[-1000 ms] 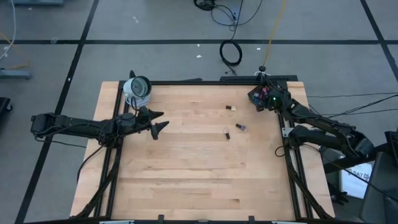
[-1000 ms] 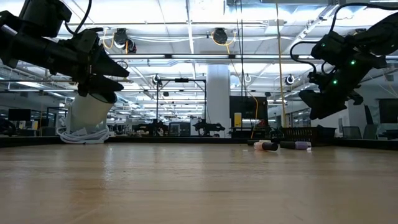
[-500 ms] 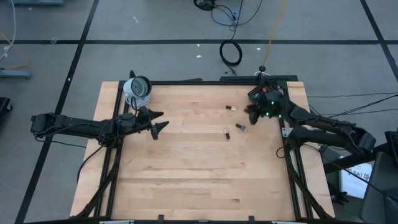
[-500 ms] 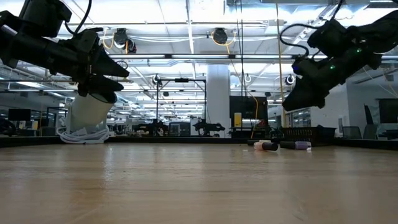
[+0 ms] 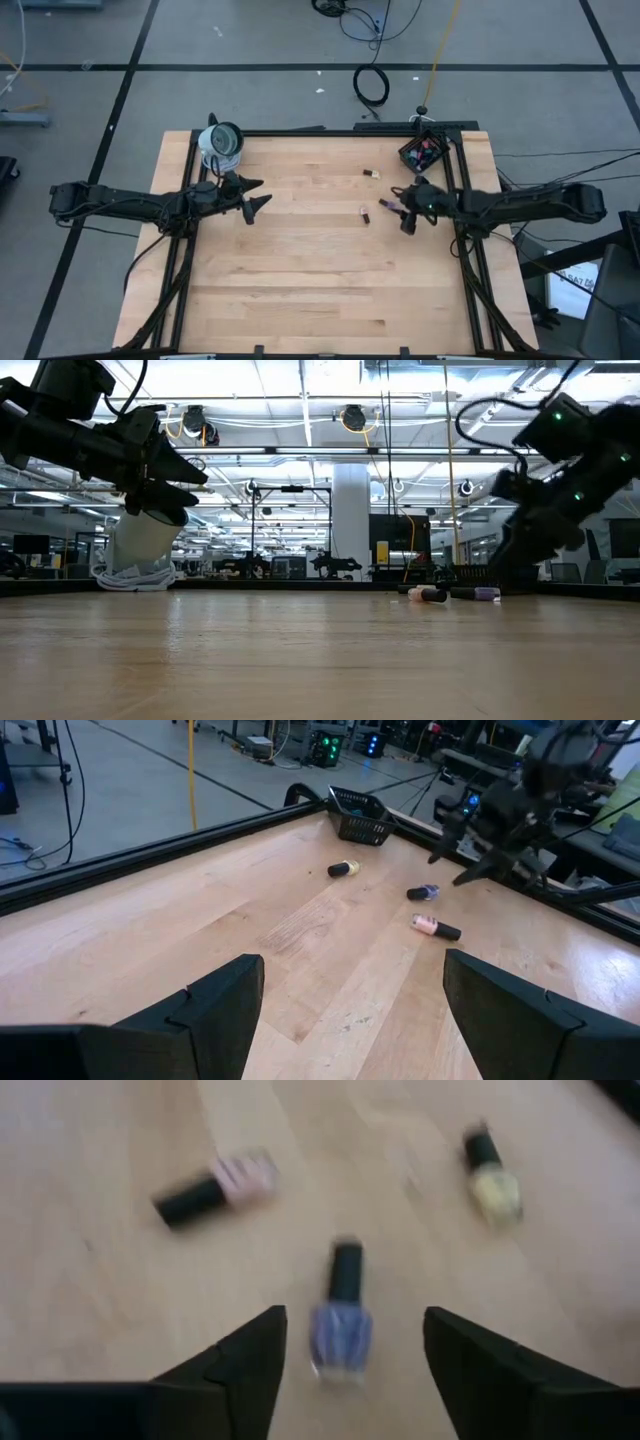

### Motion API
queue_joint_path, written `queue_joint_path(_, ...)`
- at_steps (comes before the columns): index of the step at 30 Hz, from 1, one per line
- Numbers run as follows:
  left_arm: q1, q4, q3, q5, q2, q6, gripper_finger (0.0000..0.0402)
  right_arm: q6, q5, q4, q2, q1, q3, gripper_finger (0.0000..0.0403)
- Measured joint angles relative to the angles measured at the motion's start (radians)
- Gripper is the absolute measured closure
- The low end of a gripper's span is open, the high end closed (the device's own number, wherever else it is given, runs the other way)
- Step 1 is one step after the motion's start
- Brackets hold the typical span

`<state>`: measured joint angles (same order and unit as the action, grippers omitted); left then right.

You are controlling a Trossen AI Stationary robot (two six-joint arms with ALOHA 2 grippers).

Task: Pick & Place Nail Polish
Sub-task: Put the purple nail polish into the black bin

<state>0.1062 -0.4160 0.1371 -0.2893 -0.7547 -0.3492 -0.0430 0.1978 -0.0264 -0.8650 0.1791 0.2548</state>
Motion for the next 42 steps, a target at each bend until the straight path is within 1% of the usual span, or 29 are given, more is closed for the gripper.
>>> queue_joint_path(2,0.000,0.000,0.000,0.000,0.000,0.000,0.0105,-0.033,0.009,0.014,0.000,0.001,-0.037,0.0168)
queue_joint_path(4,0.000,0.000,0.000,0.000,0.000,0.000,0.0105,-0.050,0.007,0.067,-0.001,0.002,-0.084,0.0162)
queue_joint_path(8,0.000,0.000,0.000,0.000,0.000,0.000,0.0105,-0.051,-0.020,0.252,0.000,0.004,-0.173,0.0165)
queue_joint_path(11,0.000,0.000,0.000,0.000,0.000,-0.002,0.0105,-0.052,-0.016,0.320,0.001,0.005,-0.196,0.0172)
queue_joint_path(16,0.000,-0.006,0.000,-0.001,0.000,0.000,0.0105,-0.083,-0.018,0.308,-0.007,0.022,-0.195,0.0182)
queue_joint_path(19,0.000,-0.006,0.000,-0.001,0.000,0.000,0.0105,-0.103,-0.019,0.287,-0.035,0.031,-0.184,0.0182)
queue_joint_path(23,0.000,-0.006,0.000,-0.002,0.000,0.003,0.0105,-0.100,-0.017,0.228,-0.101,0.036,-0.137,0.0178)
queue_joint_path(29,0.000,-0.006,0.000,-0.008,0.000,0.005,0.0105,-0.048,-0.019,0.232,-0.217,0.038,-0.066,0.0180)
queue_joint_path(31,0.000,-0.006,0.000,-0.008,0.000,0.005,0.0105,-0.043,-0.039,0.236,-0.255,0.049,-0.050,0.0184)
queue_joint_path(36,0.000,-0.007,0.000,-0.008,0.000,0.005,0.0105,-0.049,-0.119,0.259,-0.346,0.074,-0.031,0.0199)
queue_joint_path(39,0.000,-0.007,0.000,-0.008,0.000,0.005,0.0105,-0.049,-0.120,0.265,-0.382,0.076,-0.028,0.0216)
queue_joint_path(42,0.000,-0.006,0.000,-0.008,0.000,0.004,0.0105,-0.049,-0.122,0.256,-0.397,0.076,-0.028,0.0241)
